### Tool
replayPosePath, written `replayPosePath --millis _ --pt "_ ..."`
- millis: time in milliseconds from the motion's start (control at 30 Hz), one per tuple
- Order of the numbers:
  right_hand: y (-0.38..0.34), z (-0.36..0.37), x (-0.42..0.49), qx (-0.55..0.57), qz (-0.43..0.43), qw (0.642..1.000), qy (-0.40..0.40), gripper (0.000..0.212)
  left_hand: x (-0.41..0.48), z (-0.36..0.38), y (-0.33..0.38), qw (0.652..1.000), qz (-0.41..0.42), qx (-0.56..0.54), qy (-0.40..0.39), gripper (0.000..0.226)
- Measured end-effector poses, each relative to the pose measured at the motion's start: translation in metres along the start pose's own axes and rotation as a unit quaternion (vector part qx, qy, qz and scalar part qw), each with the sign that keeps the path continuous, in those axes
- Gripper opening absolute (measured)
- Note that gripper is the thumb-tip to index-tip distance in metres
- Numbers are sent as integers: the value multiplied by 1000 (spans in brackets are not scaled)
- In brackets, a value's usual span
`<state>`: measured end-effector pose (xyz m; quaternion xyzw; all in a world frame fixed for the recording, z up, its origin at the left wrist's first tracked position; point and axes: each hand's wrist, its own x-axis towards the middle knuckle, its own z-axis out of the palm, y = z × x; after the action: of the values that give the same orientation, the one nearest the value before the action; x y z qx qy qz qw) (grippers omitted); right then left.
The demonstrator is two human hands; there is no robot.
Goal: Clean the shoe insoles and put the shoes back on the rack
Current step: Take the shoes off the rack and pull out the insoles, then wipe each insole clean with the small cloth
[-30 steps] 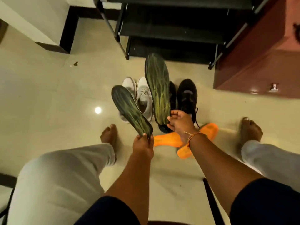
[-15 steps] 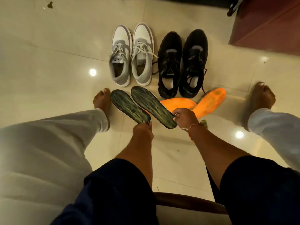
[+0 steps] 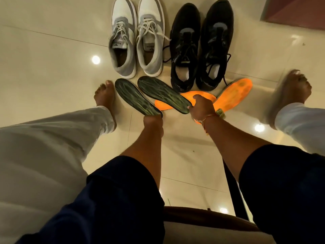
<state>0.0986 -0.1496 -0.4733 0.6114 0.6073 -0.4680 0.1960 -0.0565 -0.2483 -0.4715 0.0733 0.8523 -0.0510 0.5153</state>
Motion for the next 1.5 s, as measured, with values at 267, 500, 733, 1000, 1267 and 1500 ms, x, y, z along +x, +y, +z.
replayPosePath --millis 267,500,733,1000,1267,1500 --pt "-31 -65 -61 47 -35 994 88 25 -80 -32 63 986 141 -62 65 35" --pt "-52 -165 -137 89 -94 959 252 38 -193 -77 125 899 401 119 127 46" --pt "-32 -284 -224 78 -106 902 410 52 -331 -104 192 799 551 156 182 73" --pt "-13 -375 -271 96 -91 870 474 51 -418 -88 248 732 639 153 180 84" --pt "-21 -471 -214 71 -95 864 489 44 -424 -60 341 759 633 63 140 45" --pt "-19 -568 -121 45 -57 878 473 25 -396 -43 434 784 614 53 82 36"
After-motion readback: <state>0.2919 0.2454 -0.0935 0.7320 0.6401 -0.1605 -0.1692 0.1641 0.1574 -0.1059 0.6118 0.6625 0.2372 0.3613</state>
